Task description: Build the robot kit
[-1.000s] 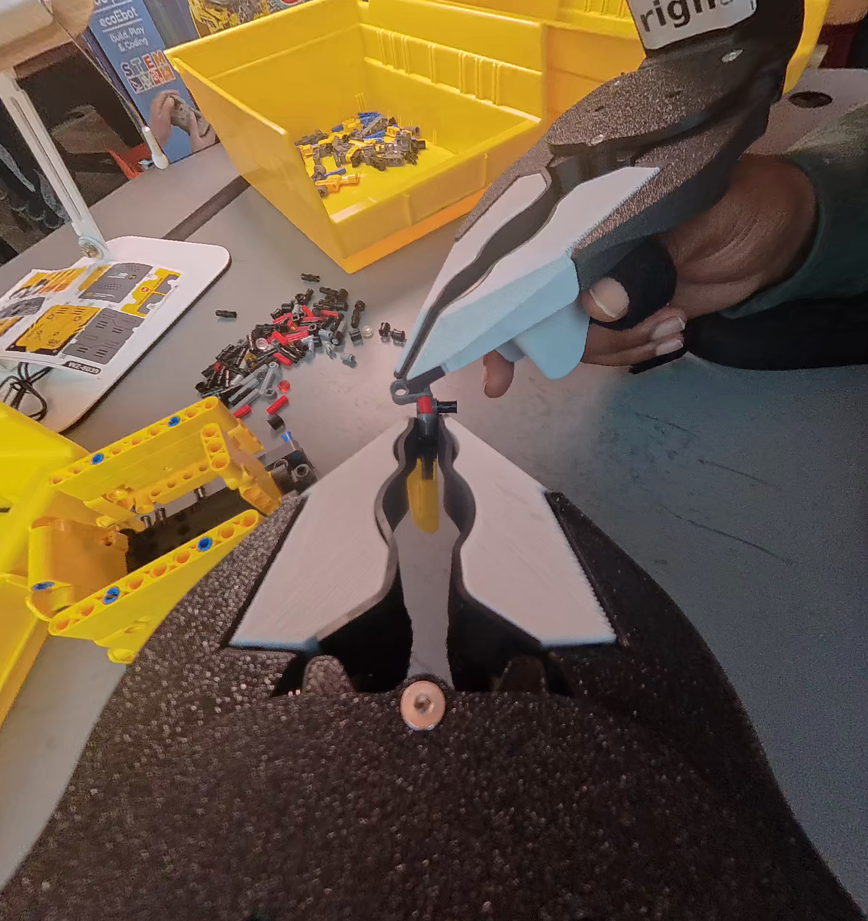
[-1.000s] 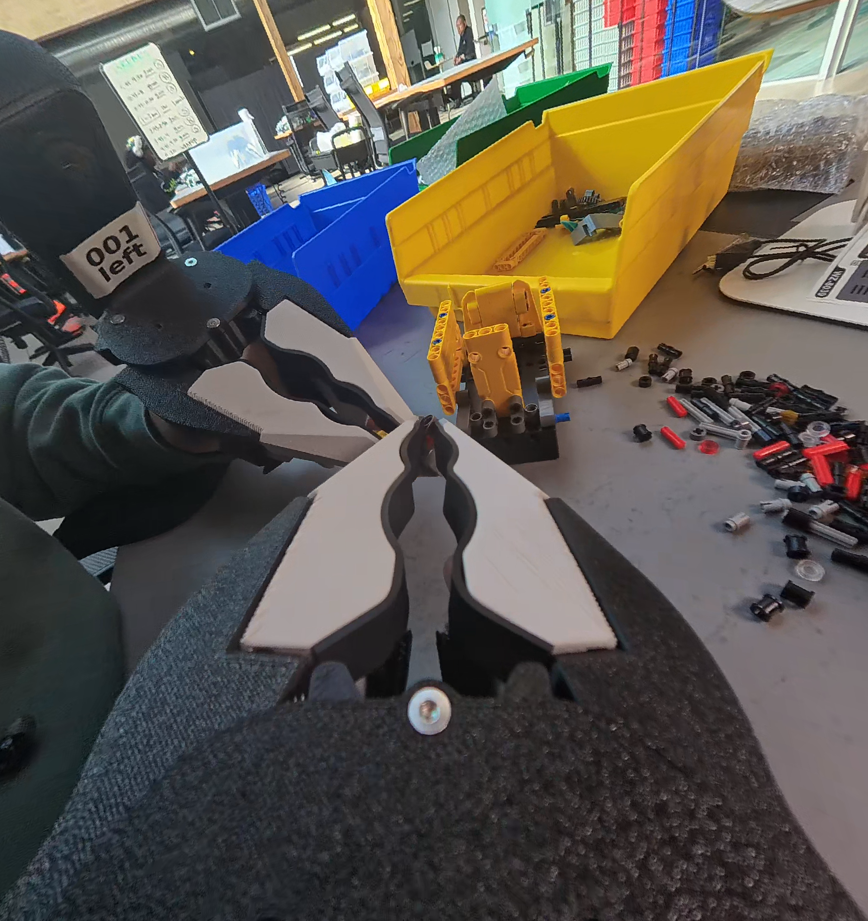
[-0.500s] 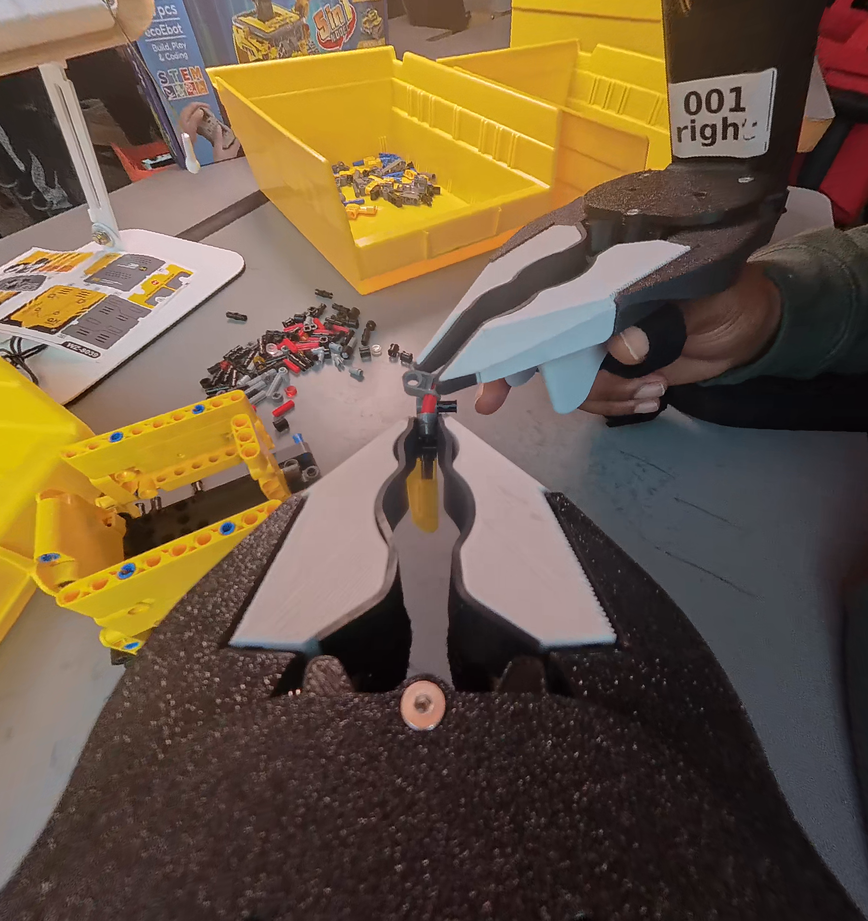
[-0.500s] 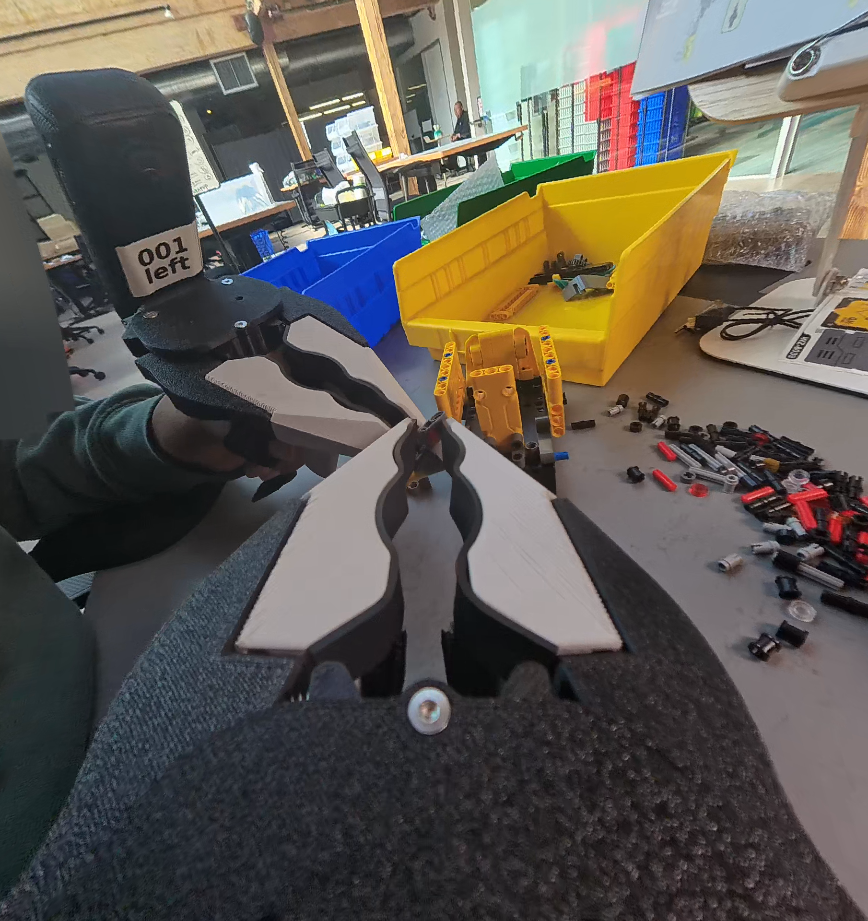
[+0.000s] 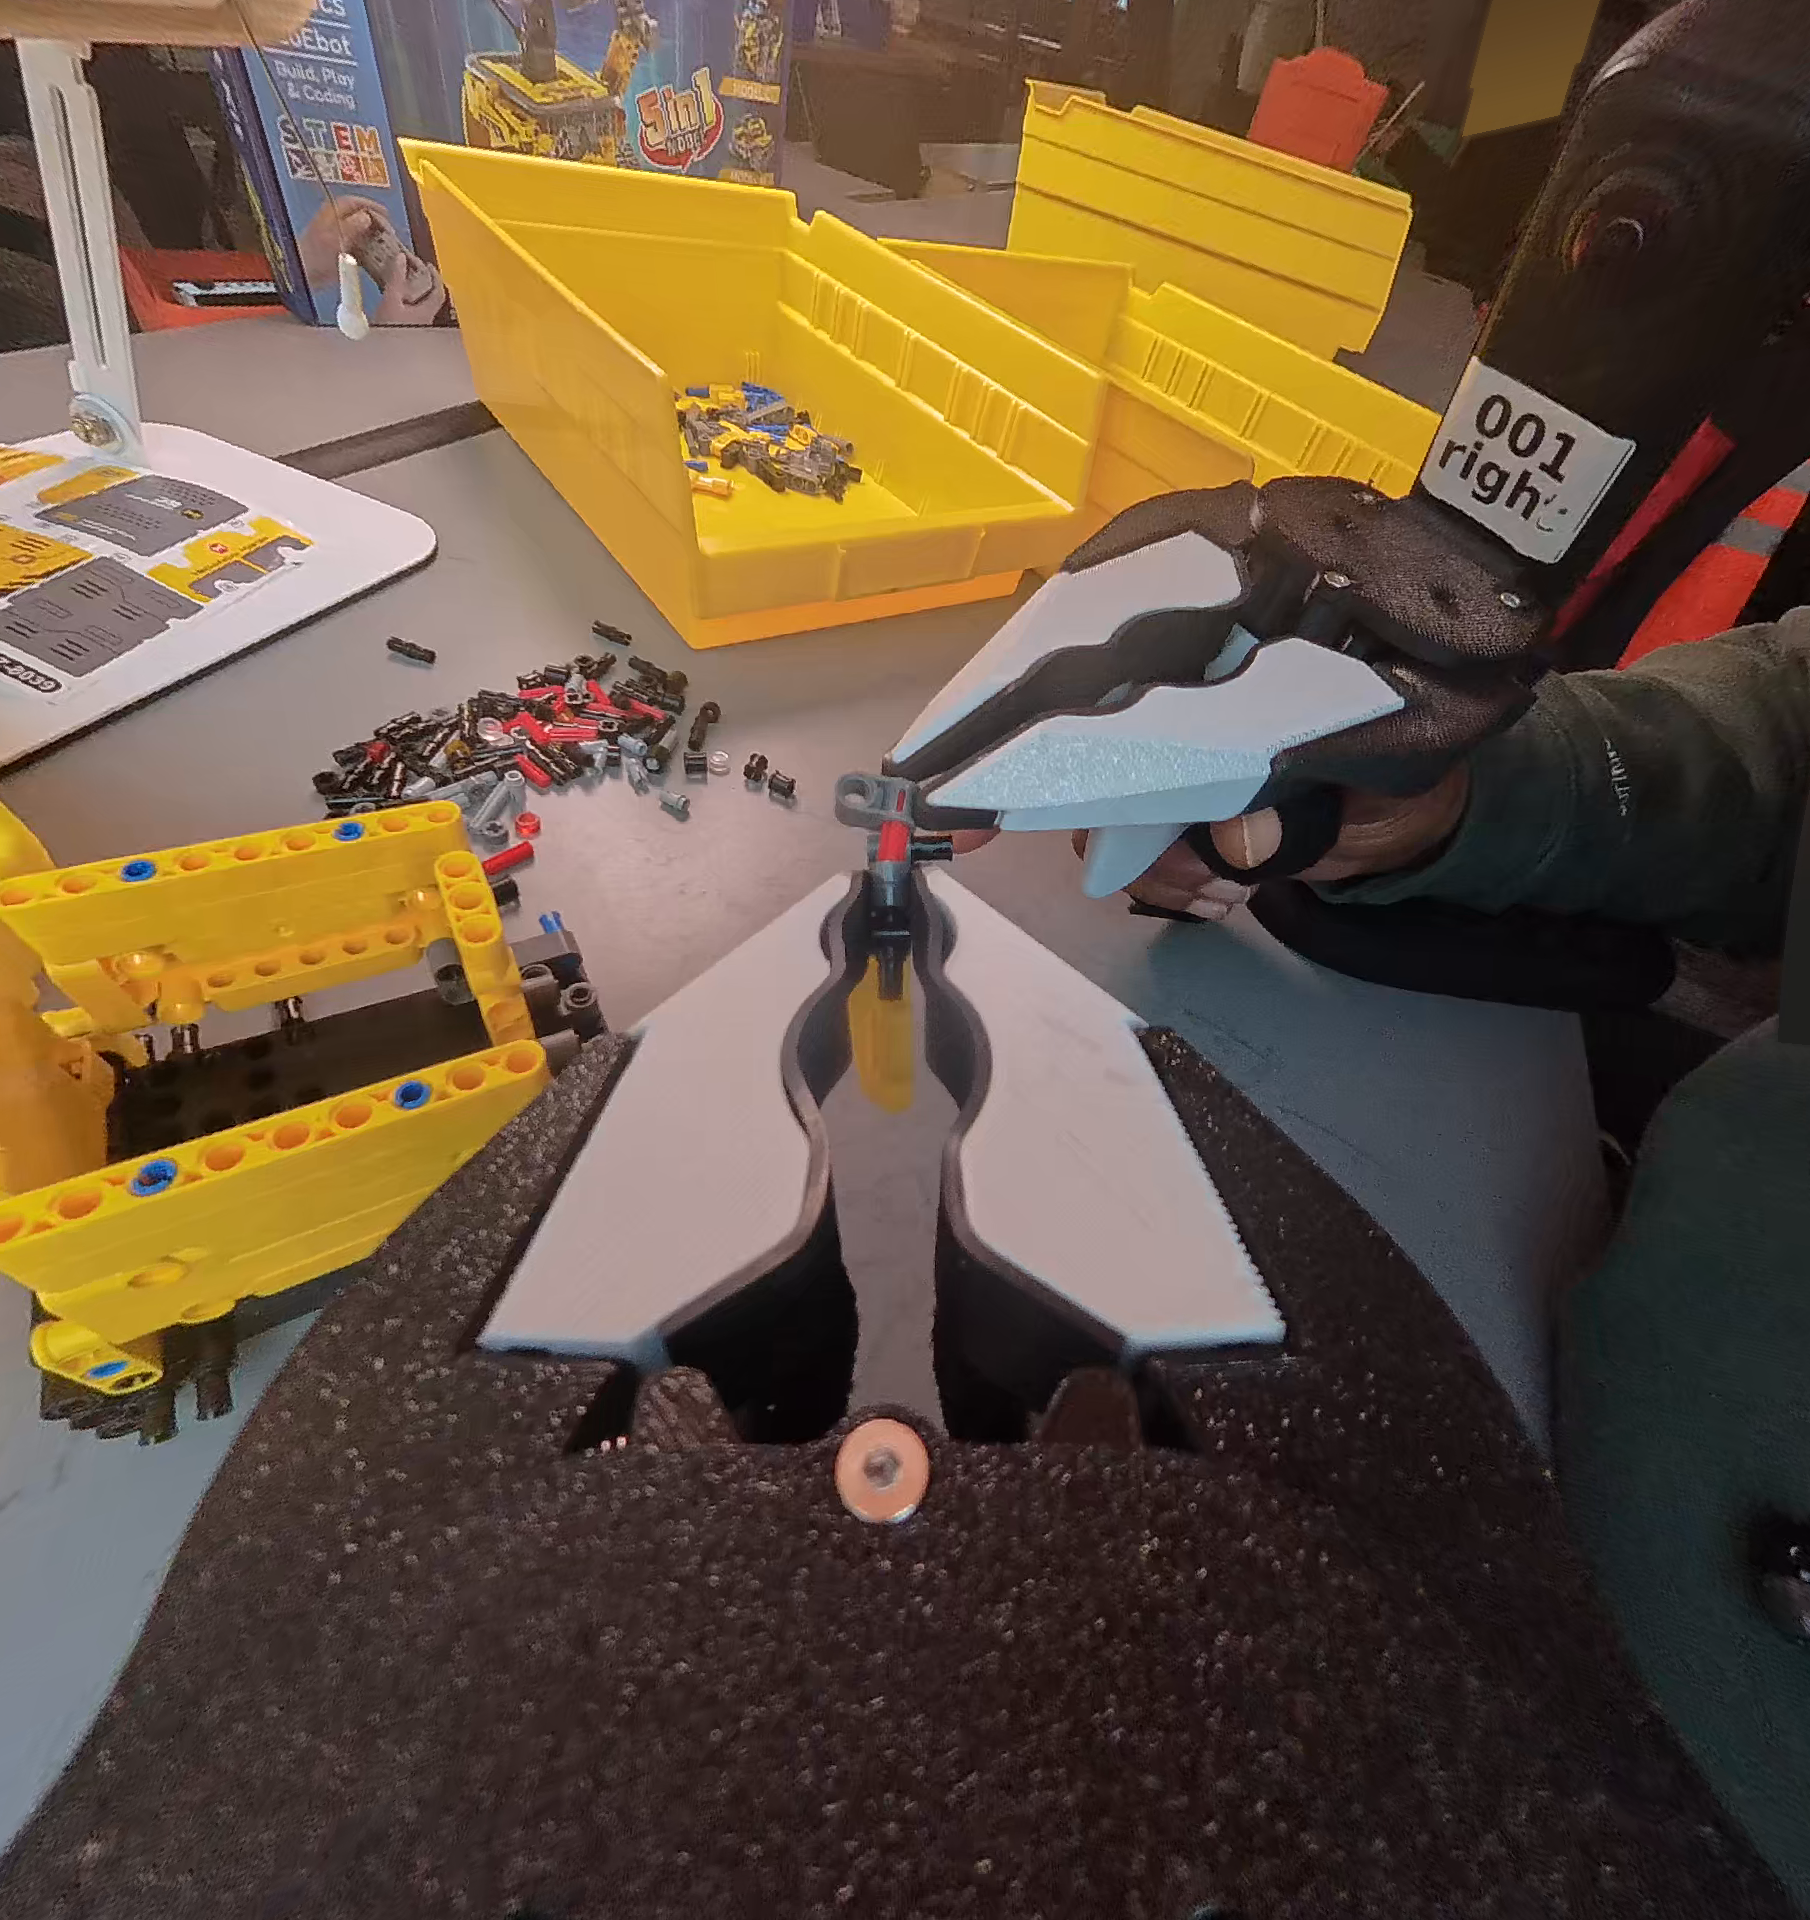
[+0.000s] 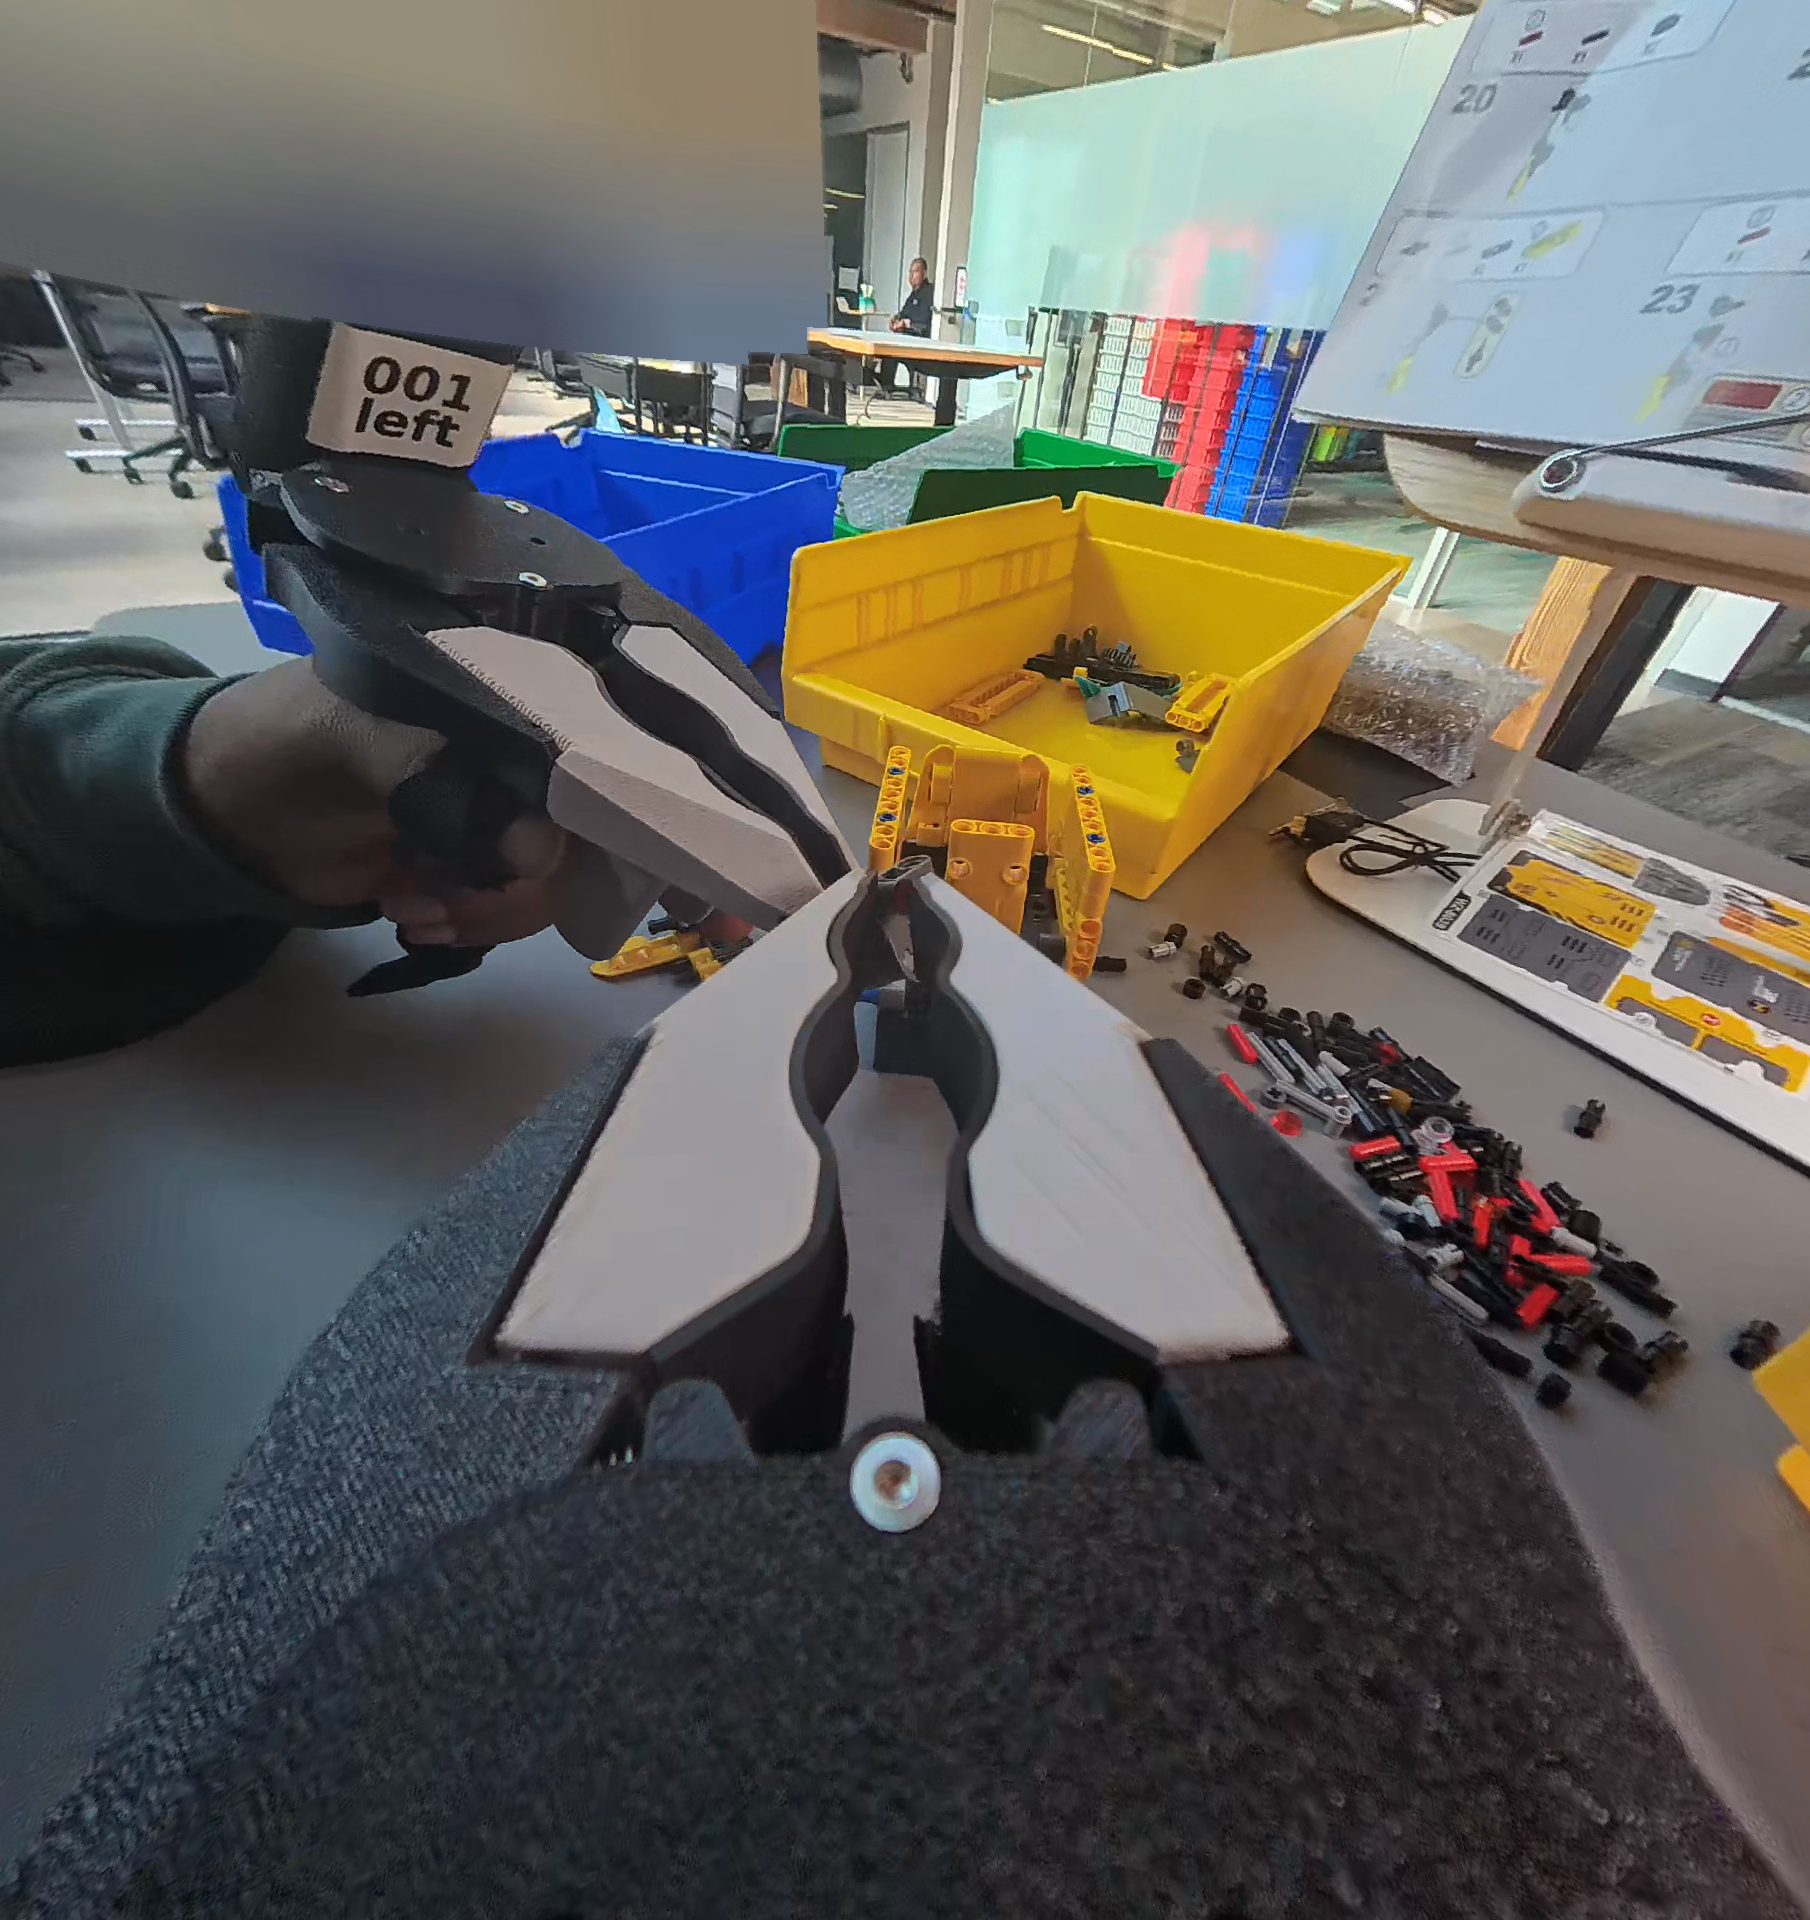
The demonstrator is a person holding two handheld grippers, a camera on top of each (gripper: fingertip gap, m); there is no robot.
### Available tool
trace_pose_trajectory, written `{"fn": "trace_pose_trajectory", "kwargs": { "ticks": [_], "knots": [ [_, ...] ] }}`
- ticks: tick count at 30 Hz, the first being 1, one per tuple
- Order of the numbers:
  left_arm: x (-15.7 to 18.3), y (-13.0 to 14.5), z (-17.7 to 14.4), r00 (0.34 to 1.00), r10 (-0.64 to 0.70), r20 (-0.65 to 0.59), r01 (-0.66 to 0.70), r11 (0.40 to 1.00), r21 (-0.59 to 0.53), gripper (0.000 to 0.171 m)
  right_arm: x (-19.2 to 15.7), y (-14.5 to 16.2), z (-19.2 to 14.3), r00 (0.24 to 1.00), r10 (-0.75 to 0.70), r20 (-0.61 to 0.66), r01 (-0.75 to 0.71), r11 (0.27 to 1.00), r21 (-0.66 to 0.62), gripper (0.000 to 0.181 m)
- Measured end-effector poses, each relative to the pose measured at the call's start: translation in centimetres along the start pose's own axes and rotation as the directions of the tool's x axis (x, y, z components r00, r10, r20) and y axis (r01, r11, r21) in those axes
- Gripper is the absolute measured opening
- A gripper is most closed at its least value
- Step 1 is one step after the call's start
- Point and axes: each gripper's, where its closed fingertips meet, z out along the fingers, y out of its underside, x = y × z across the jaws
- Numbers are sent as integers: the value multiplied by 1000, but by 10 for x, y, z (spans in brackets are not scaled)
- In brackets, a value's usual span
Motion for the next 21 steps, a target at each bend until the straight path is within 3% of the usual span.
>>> {"fn": "trace_pose_trajectory", "kwargs": {
  "ticks": [10, 21],
  "knots": [
    [-1, 6, 1, 1000, 21, 6, -21, 999, -35, 6, -3, 6, -1, 998, -49, 32, 51, 998, -48, 3],
    [7, 26, 3, 953, 304, 18, -296, 938, -181, 6, -14, 25, -9, 977, -69, 203, 101, 983, -152, 2]
  ]
}}
